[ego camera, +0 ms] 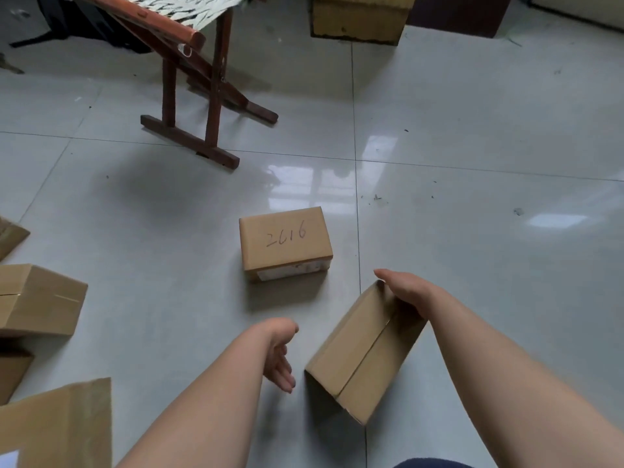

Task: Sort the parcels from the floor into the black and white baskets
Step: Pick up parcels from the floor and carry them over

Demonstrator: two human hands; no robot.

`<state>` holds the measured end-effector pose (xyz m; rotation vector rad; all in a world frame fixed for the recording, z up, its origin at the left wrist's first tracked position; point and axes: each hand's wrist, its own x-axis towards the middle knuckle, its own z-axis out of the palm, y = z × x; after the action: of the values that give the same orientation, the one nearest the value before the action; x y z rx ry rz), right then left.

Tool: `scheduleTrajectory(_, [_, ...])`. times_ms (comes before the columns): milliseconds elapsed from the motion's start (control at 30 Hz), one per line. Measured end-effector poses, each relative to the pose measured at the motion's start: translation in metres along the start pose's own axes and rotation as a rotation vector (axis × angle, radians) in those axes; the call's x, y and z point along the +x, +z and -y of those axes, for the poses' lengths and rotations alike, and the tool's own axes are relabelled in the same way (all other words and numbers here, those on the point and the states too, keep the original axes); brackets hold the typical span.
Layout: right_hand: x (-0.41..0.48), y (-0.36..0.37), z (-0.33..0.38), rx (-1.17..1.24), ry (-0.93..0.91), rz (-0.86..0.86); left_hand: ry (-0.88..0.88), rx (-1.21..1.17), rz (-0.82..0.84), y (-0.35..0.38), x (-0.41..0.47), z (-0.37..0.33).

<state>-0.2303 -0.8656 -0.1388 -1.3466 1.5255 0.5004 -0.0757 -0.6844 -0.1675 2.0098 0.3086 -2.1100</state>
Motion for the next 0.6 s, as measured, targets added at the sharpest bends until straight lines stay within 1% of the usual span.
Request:
scheduleTrajectory(67, [-0.01, -0.004, -0.003, 0.03, 0.012, 0.047, 0.075, -0.055, 0.007, 0.011, -0.008, -0.003])
scheduleTrajectory(133, [-0.017, -0.012, -0.005, 0.048, -0.03, 0.006, 0.188, -0.109, -0.07, 0.014, -0.017, -0.011])
scheduleTrajectory(200, [-0.021, -0.024, -0.009, 0.093, -0.066, -0.058, 0.328, -0.268, -0.135, 0.011, -0.025, -0.021])
scheduleTrajectory(233, [-0.022, -0.03, -0.012, 0.146, -0.059, -0.064, 0.4, -0.366, -0.146, 0.01, -0.028, -0.025])
scheduleTrajectory(333, [-0.024, -0.037, -0.019, 0.319, -0.047, -0.011, 0.543, -0.56, -0.118, 0.007, -0.038, -0.029])
scheduleTrajectory(400, [-0.024, -0.037, -0.021, 0.363, -0.06, 0.032, 0.591, -0.597, -0.089, 0.008, -0.039, -0.027])
scheduleTrajectory(467, [-0.027, -0.036, -0.021, 0.364, -0.072, 0.043, 0.598, -0.593, -0.07, 0.012, -0.04, -0.024])
scheduleTrajectory(600, [-0.028, -0.032, -0.016, 0.345, -0.082, 0.06, 0.502, -0.514, -0.063, 0.005, -0.04, -0.019])
